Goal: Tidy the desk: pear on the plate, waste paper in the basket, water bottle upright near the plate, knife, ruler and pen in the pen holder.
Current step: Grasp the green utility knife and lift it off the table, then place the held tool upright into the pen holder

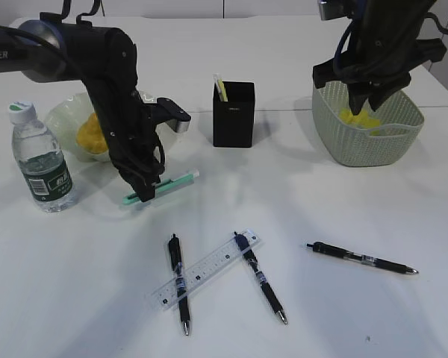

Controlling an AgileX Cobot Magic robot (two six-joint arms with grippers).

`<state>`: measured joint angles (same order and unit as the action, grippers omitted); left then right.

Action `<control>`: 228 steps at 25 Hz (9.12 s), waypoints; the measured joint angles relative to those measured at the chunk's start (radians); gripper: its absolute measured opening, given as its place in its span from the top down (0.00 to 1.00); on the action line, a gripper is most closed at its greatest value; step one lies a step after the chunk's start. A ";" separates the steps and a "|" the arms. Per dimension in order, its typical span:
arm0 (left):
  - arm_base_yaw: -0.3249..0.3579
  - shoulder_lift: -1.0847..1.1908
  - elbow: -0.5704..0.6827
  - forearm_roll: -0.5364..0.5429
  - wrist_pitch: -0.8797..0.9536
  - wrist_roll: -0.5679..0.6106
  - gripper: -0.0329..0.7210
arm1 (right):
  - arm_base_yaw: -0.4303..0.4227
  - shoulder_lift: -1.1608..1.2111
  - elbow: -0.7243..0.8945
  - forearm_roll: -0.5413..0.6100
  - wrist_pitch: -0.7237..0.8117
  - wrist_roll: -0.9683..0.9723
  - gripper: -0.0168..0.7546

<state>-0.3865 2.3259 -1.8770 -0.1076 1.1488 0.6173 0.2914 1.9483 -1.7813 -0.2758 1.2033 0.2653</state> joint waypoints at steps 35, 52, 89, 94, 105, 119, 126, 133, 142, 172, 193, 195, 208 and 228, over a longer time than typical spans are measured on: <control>0.000 -0.062 -0.207 0.000 0.073 -0.106 0.82 | 0.000 0.000 0.000 -0.031 0.011 -0.003 0.72; 0.000 -0.186 -0.207 0.069 0.088 -0.150 0.82 | 0.000 -0.019 0.000 -0.033 -0.102 -0.006 0.72; 0.000 -0.460 -0.207 0.090 0.090 -0.200 0.82 | 0.000 -0.084 0.000 0.144 -0.256 -0.103 0.72; 0.000 -0.470 -0.207 0.108 0.088 -0.202 0.82 | 0.000 -0.084 0.000 0.212 -0.339 -0.203 0.72; 0.000 -0.474 -0.207 0.128 0.067 -0.216 0.82 | 0.002 -0.098 0.000 0.451 -0.513 -0.455 0.72; 0.000 -0.475 -0.207 0.131 0.026 -0.222 0.82 | 0.002 -0.125 0.000 0.832 -0.550 -0.540 0.72; 0.000 -0.475 -0.207 0.131 0.014 -0.222 0.82 | 0.002 -0.125 0.000 1.076 -0.556 -0.548 0.72; 0.000 -0.475 -0.207 0.131 -0.013 -0.236 0.82 | 0.002 -0.125 0.000 1.251 -0.563 -0.573 0.72; 0.000 -0.475 -0.207 0.126 -0.015 -0.248 0.82 | 0.002 -0.125 0.000 1.388 -0.563 -0.597 0.72; 0.000 -0.475 -0.207 -0.022 -0.039 -0.252 0.82 | 0.002 -0.109 0.000 1.654 -0.561 -0.829 0.54; -0.002 -0.475 -0.207 -0.139 -0.065 -0.252 0.82 | 0.002 -0.079 0.000 1.753 -0.587 -0.889 0.54; -0.002 -0.475 -0.207 -0.149 -0.065 -0.252 0.82 | 0.002 -0.075 0.000 1.767 -0.588 -0.891 0.54; -0.002 -0.475 -0.207 -0.177 -0.065 -0.252 0.82 | 0.014 -0.068 0.000 1.831 -0.595 -0.917 0.54; -0.045 -0.475 -0.207 -0.208 -0.075 -0.238 0.82 | 0.023 -0.068 0.000 1.879 -0.601 -0.954 0.54</control>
<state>-0.4317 1.8509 -2.0842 -0.3156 1.0743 0.3795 0.3144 1.8804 -1.7813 1.6028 0.6022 -0.6886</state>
